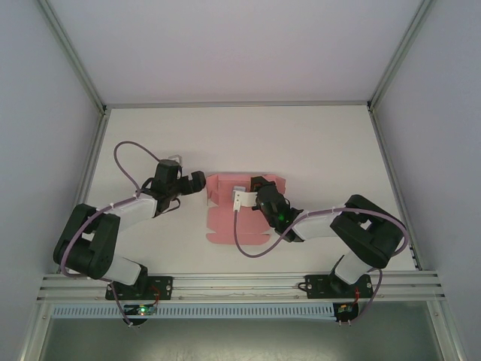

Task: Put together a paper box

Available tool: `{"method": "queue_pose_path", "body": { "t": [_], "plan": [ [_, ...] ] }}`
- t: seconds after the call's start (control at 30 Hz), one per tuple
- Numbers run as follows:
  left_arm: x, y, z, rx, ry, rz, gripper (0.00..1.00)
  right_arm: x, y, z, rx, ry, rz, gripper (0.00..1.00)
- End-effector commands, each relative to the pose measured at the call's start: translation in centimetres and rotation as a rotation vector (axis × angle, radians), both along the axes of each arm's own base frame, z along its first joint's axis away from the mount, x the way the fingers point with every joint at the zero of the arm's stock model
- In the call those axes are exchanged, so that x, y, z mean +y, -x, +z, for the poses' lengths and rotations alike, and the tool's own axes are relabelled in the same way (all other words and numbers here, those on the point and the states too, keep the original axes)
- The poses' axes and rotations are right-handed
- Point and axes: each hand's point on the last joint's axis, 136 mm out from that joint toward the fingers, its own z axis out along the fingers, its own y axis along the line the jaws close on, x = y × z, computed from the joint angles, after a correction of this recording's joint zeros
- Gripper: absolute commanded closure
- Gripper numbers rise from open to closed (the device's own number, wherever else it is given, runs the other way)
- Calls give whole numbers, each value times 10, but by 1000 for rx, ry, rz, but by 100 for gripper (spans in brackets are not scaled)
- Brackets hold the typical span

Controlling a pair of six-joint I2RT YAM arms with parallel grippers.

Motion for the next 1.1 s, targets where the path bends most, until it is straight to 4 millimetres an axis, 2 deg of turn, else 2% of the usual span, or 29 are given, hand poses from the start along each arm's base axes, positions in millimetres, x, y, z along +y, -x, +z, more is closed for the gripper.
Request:
{"method": "queue_pose_path", "body": {
  "t": [0.0, 0.17, 0.37, 0.67, 0.87, 1.07],
  "plan": [
    [-28, -2, 20, -136, 70, -173, 0, 2, 7, -5, 31, -6, 12, 100],
    [-50, 5, 27, -199, 117, -316, 5, 3, 6, -5, 38, -12, 9, 100],
    [-76, 17, 22, -199, 111, -451, 12, 0, 5, -7, 42, -3, -11, 100],
    [-72, 35, 12, -173, 47, -430, 15, -3, 5, -8, 41, 8, -20, 100],
    [-85, 46, 20, -199, 77, -488, 32, -4, 6, -9, 45, 19, -24, 100],
    [-93, 47, 21, -194, 103, -522, 35, -4, 7, -12, 58, 29, -25, 100]
  ]
}}
